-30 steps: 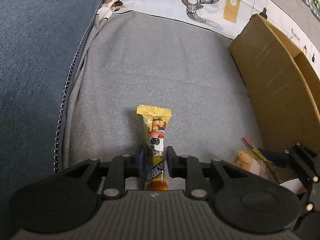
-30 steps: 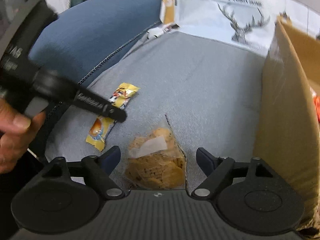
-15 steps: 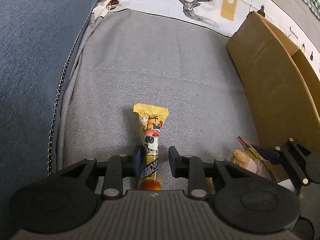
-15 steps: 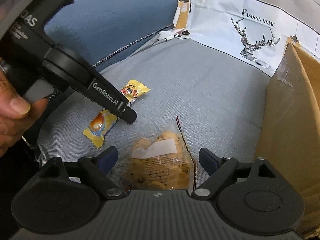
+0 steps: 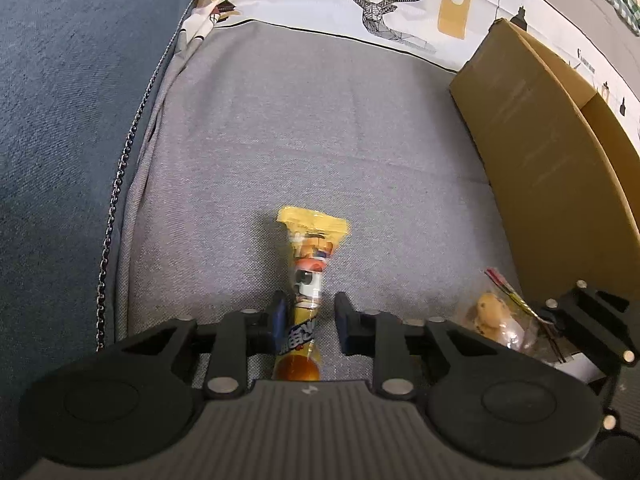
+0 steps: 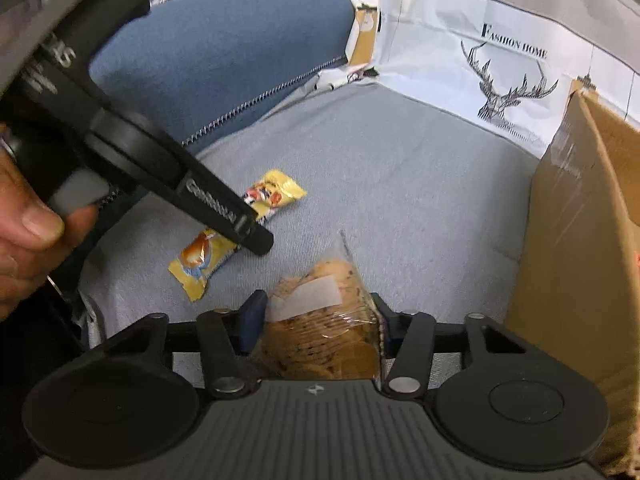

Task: Organize snacks
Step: 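Lift both snacks and carry them over the cardboard box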

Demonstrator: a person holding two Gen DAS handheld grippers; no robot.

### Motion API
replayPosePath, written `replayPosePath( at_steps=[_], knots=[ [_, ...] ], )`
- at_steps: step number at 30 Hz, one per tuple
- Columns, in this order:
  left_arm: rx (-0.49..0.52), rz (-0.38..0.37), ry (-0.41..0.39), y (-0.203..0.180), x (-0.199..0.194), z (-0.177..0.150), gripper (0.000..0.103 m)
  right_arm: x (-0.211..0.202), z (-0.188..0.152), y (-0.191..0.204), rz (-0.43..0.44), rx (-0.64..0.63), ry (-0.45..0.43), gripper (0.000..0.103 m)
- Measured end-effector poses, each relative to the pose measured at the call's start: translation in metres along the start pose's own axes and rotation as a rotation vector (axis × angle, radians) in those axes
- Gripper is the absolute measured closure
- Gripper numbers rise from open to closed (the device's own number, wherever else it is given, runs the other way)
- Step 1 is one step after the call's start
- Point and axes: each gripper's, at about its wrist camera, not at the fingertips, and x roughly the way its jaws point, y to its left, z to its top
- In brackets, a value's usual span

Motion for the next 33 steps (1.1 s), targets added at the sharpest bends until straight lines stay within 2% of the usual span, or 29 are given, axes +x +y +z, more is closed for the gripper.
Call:
replayPosePath(
  at_steps=[3, 6, 12, 15, 19, 22, 28, 33],
  knots=[
    [-0.006, 0.002, -0.012, 0.0, -0.003, 0.0, 0.092, -0.005, 0.0, 0.001, -0.012, 0.0, -0.001, 0.051],
    [-0.014, -0.01, -0.061, 0.0, -0.014, -0.001, 0.092, -0.008, -0.004, 0.001, -0.022, 0.01, -0.008, 0.053],
    [0.006, -0.057, -0.264, -0.002, -0.057, -0.014, 0.092, -0.031, 0.003, 0.0, -0.025, 0.059, -0.048, 0.054],
    [-0.025, -0.085, -0.349, 0.002, -0.077, -0.021, 0.092, -0.057, 0.017, -0.004, -0.009, 0.076, -0.061, 0.054],
    [-0.061, -0.14, -0.443, 0.004, -0.099, -0.033, 0.092, -0.106, 0.023, -0.01, -0.015, 0.063, -0.142, 0.054],
    [-0.067, -0.172, -0.486, 0.002, -0.112, -0.041, 0.092, -0.133, 0.008, -0.017, -0.028, 0.081, -0.204, 0.054],
    [-0.061, -0.223, -0.543, -0.007, -0.133, -0.057, 0.092, -0.151, -0.043, -0.021, -0.023, 0.139, -0.333, 0.054],
    [-0.012, -0.219, -0.589, -0.026, -0.145, -0.072, 0.092, -0.163, -0.051, -0.023, -0.021, 0.136, -0.445, 0.054]
  ],
)
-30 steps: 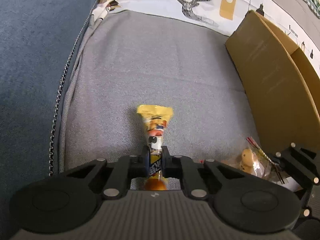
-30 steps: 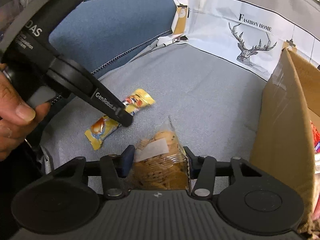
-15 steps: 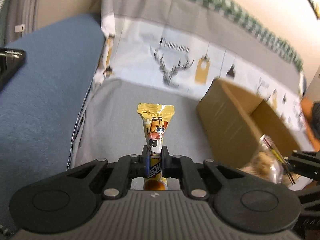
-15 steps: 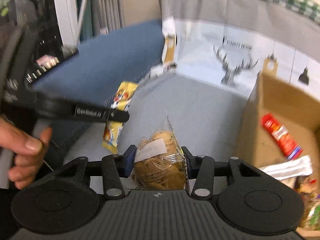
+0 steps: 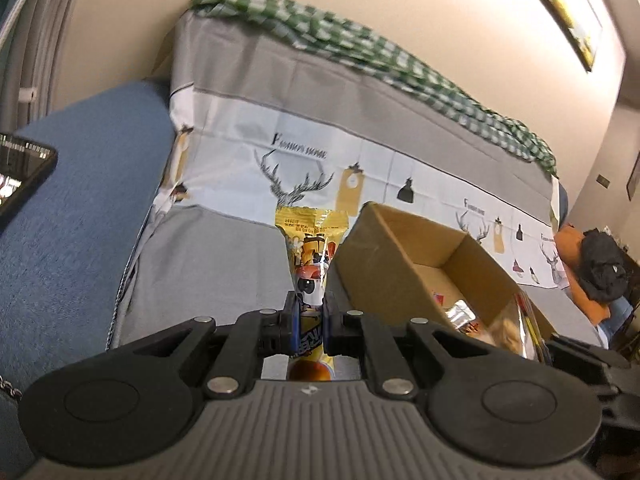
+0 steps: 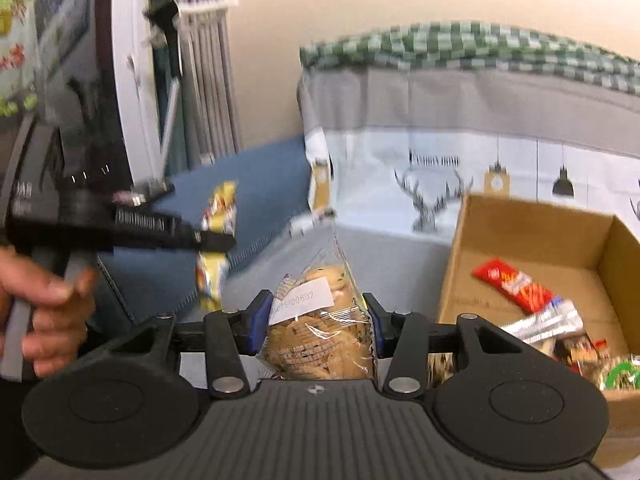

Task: Organize snacks
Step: 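Lift both snacks and carry them over the cardboard box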

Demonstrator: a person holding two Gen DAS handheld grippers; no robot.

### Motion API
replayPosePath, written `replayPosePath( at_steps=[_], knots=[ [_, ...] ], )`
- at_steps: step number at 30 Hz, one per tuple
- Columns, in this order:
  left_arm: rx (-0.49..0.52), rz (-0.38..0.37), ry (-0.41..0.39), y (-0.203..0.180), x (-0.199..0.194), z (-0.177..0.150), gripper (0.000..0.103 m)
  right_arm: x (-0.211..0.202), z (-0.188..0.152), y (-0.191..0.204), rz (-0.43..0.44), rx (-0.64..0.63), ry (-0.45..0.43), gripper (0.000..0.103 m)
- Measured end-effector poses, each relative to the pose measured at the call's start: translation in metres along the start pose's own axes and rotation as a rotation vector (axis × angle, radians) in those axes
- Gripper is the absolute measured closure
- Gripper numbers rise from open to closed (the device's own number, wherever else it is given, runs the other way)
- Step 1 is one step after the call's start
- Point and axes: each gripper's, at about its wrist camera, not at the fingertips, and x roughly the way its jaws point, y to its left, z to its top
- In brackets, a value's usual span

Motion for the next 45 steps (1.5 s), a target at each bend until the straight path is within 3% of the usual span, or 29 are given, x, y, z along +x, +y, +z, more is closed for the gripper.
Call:
replayPosePath(
  at_steps=[4, 8, 15, 28, 34, 45],
  knots=[
    [0.047, 0.013, -0.006, -0.021, -0.004, -0.004, 0.092, -0.008, -0.004, -0.014, -0.003, 0.037, -0.042, 0.054],
    [-0.001, 0.01, 0.033, -0.04, 0.004, 0.0, 0.092, -0.012, -0.002, -0.03, -0.014, 0.073, -0.084, 0.054],
    [0.051, -0.008, 0.011, -0.107, 0.02, 0.035, 0.092, -0.024, 0.004, -0.071, -0.055, 0.181, -0.184, 0.054],
    [0.145, -0.075, 0.016, -0.217, 0.078, 0.077, 0.092, -0.051, 0.007, -0.164, -0.254, 0.388, -0.314, 0.054],
    [0.182, -0.095, 0.033, -0.24, 0.103, 0.078, 0.092, -0.05, -0.001, -0.197, -0.313, 0.506, -0.3, 0.054],
    [0.162, -0.086, 0.091, -0.248, 0.133, 0.071, 0.092, -0.048, -0.004, -0.208, -0.347, 0.521, -0.314, 0.054]
  ],
)
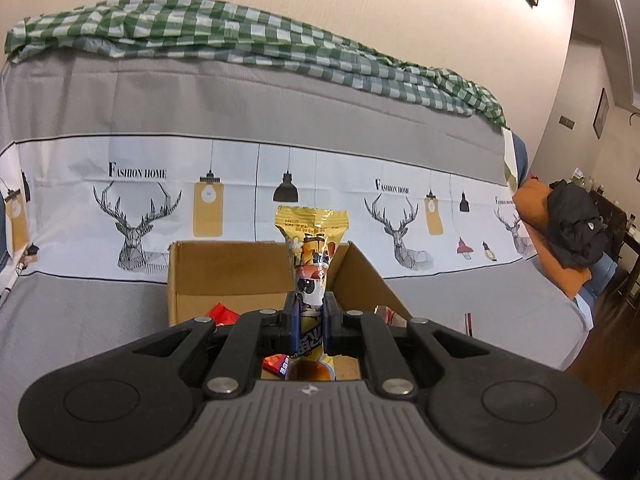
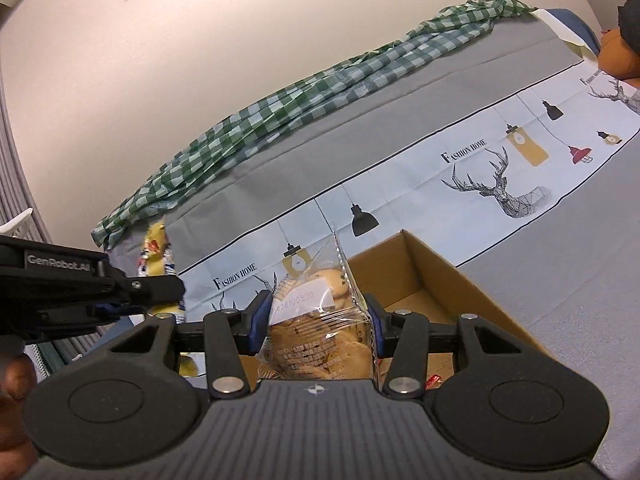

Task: Organize snacks
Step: 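Lift both snacks and carry them over the cardboard box, then open both tools to drop the snacks into the box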

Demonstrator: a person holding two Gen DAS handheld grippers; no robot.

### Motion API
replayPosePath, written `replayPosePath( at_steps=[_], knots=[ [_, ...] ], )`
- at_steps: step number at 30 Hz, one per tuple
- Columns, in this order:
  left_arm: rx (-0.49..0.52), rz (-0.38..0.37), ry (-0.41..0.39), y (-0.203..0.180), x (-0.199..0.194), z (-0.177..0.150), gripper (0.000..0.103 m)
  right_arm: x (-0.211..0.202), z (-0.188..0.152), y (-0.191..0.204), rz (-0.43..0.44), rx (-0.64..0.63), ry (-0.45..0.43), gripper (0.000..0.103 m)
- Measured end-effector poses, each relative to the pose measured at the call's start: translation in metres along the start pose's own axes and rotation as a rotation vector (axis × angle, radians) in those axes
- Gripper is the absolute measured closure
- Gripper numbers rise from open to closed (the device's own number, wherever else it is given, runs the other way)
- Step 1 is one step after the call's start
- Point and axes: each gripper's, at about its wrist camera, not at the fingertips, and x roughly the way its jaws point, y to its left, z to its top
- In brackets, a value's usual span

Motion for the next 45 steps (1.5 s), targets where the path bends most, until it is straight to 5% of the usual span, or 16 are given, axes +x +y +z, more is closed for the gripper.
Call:
replayPosePath(
  at_steps=[24, 27, 29, 36, 42, 45],
  knots=[
    [-0.013, 0.005, 0.049, -0.015, 0.028, 0.005, 0.091, -0.003, -0.002, 0.0, -0.028, 0.007, -0.012, 0.053],
    [-0.014, 0.004, 0.043, -0.014, 0.026, 0.007, 0.066, 0.0, -0.002, -0.001, -0.05, 0.008, 0.006, 0.048],
    [-0.004, 0.003, 0.03, -0.013, 0.02, 0.007, 0.064, 0.004, -0.003, 0.001, -0.068, 0.007, 0.025, 0.026],
    [-0.016, 0.009, -0.009, 0.003, -0.013, -0.007, 0.044, 0.005, -0.005, 0.0, -0.107, -0.025, 0.032, 0.024],
    [-0.001, 0.059, -0.064, 0.016, -0.054, -0.048, 0.019, -0.006, -0.002, 0.005, -0.136, -0.057, 0.02, 0.002],
    [0.023, 0.085, -0.088, 0.019, -0.07, -0.07, 0.014, -0.012, 0.001, 0.01, -0.149, -0.076, 0.056, 0.001]
  ],
)
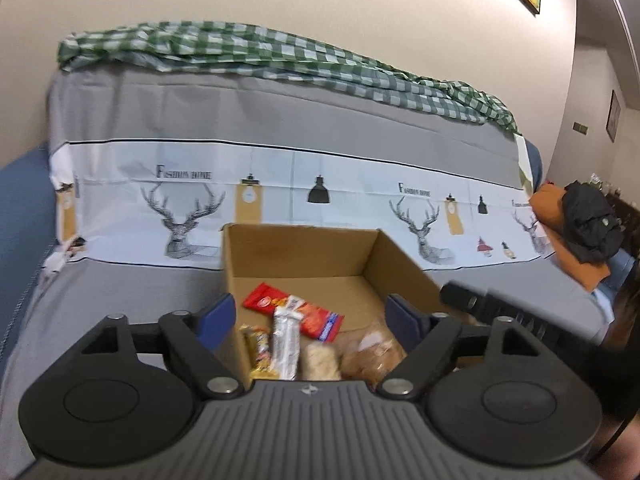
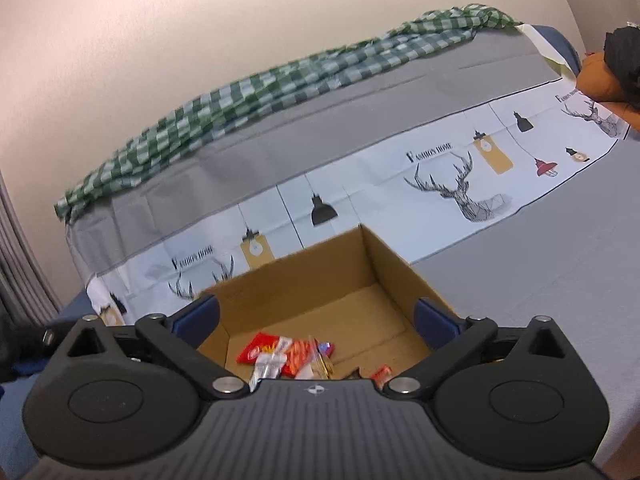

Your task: Organize snacks

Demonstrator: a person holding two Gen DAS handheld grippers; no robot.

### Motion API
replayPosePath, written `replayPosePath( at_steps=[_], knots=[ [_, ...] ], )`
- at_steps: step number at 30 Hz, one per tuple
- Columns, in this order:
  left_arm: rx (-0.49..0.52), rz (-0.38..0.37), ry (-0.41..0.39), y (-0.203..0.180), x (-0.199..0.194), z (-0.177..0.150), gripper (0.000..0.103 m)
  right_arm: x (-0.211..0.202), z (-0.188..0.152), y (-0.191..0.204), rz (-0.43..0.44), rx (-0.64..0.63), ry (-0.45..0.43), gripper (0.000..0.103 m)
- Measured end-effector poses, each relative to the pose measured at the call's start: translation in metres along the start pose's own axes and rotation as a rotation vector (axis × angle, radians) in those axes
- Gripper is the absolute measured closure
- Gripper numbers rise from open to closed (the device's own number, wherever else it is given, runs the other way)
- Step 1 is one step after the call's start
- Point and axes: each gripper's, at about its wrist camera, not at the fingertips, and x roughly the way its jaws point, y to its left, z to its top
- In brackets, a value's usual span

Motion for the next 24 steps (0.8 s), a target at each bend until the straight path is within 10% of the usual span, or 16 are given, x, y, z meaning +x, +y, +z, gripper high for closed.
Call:
replayPosePath(
  at_steps=[14, 24],
  knots=[
    [-0.004, 0.006, 0.172, 0.002, -0.001, -0.089, 0.0, -0.053, -0.018, 0.017, -0.12, -0.169, 0.207, 0.001],
    [-0.069, 0.061, 0.18, 0.019, 0.002, -0.081, 0.0, -0.046, -0.037, 0.029, -0.182, -0.284, 0.243, 0.001]
  ],
)
